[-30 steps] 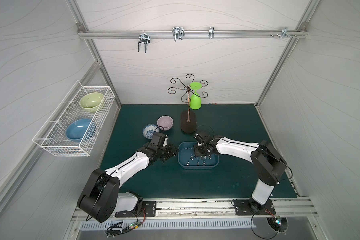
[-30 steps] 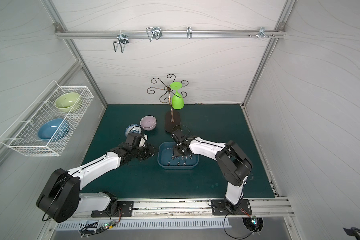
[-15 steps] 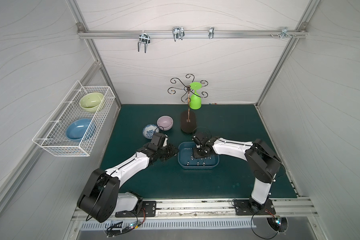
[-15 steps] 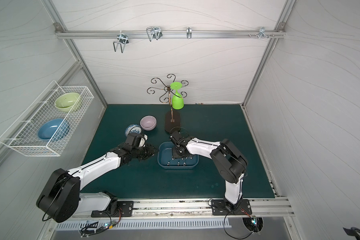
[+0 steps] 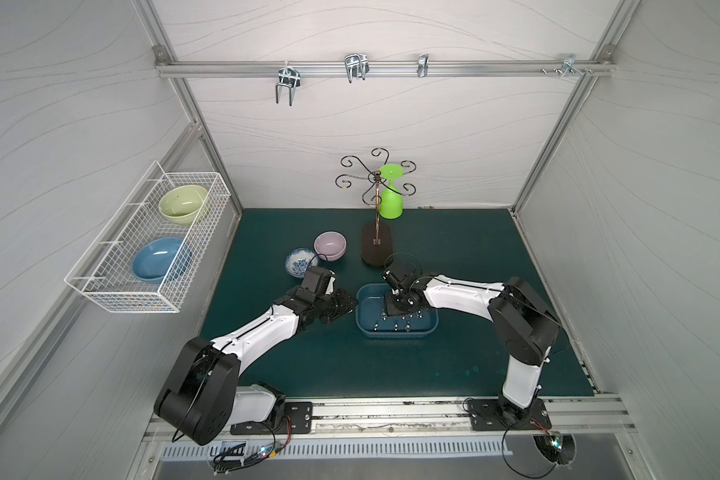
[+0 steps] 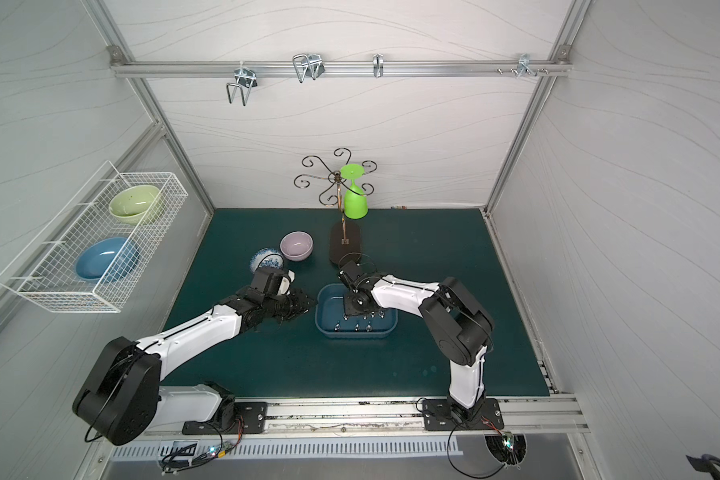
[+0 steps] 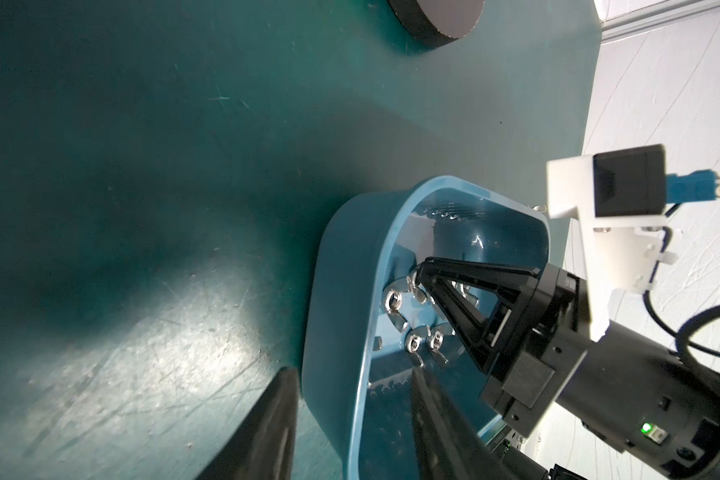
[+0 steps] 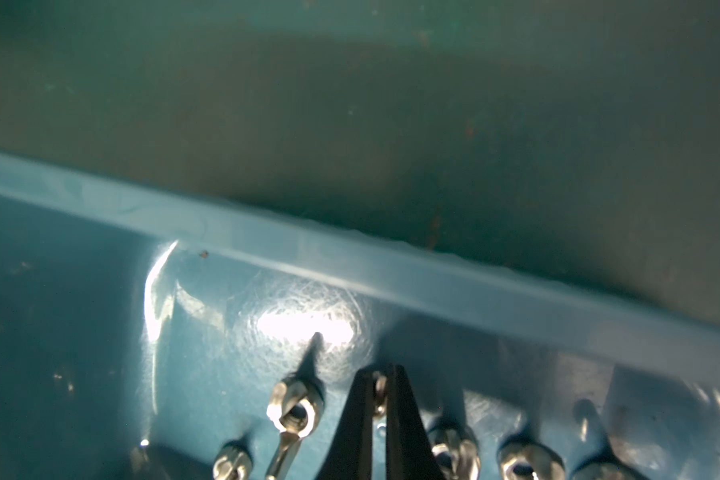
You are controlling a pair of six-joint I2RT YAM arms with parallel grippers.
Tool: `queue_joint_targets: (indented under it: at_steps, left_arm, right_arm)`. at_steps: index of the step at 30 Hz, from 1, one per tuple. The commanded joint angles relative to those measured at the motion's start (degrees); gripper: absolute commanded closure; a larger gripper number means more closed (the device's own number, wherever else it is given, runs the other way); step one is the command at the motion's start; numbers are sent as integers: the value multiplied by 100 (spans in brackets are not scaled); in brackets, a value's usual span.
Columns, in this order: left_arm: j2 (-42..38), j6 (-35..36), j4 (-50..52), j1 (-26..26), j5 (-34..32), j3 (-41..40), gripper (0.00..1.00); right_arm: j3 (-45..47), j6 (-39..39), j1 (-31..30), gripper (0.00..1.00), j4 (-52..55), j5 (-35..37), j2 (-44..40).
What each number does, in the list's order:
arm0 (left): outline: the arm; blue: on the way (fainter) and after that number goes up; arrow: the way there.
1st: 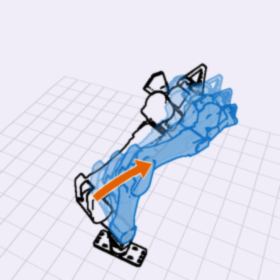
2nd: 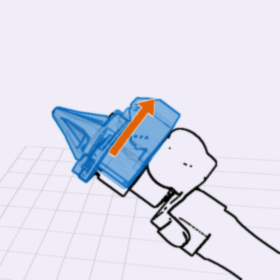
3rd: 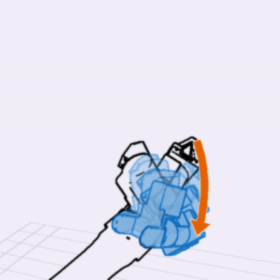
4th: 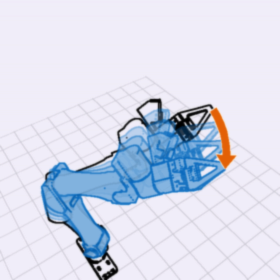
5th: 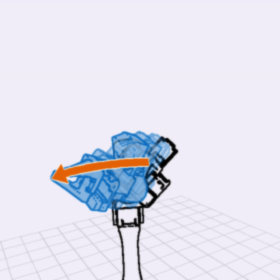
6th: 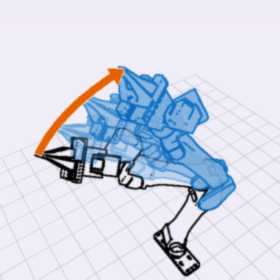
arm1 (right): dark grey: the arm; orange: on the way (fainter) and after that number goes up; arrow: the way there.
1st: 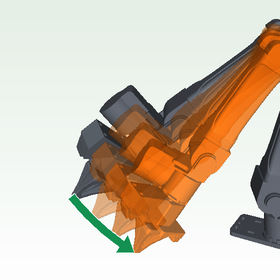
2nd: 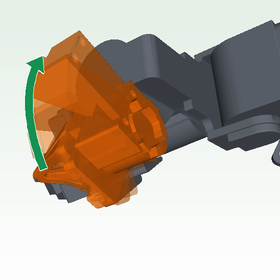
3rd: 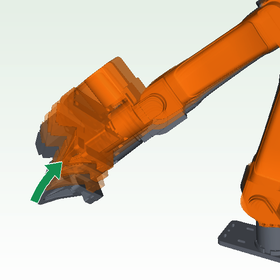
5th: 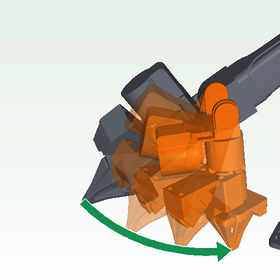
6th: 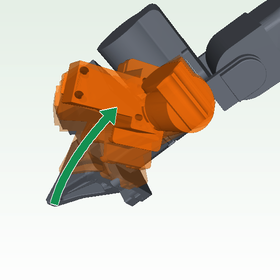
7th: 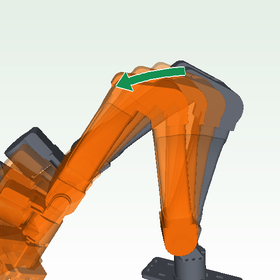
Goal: Take out the wing nut from the storage box
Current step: Pick up the wing nut from the storage box, then place the wing nut at the center of the board.
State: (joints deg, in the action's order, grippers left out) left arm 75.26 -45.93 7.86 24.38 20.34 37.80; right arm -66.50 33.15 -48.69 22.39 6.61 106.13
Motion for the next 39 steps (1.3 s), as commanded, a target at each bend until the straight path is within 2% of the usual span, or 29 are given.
queue_joint_targets:
  at_steps: [1,11,21,31,37,39]
  left_arm:
    - [-40,-3,-201,-21,4,-1,52]
    - [-33,-18,-258,-21,57,78,52]
    - [24,-27,-389,58,231,240,52]
    - [801,159,-372,1459,198,1251,53]
    - [1324,194,-427,1995,302,1792,53]
    - [1445,207,-425,2085,375,1922,53]
  right_arm:
    - [-3,19,-53,99,-7,165,-27]
    - [-110,-242,-14,100,146,481,-583]
    - [194,-249,187,100,386,798,-1195]
    - [1439,-205,1705,100,902,1088,-2646]
    - [1836,-250,2814,100,835,968,-2749]
    - [1978,-232,2984,100,837,971,-2795]
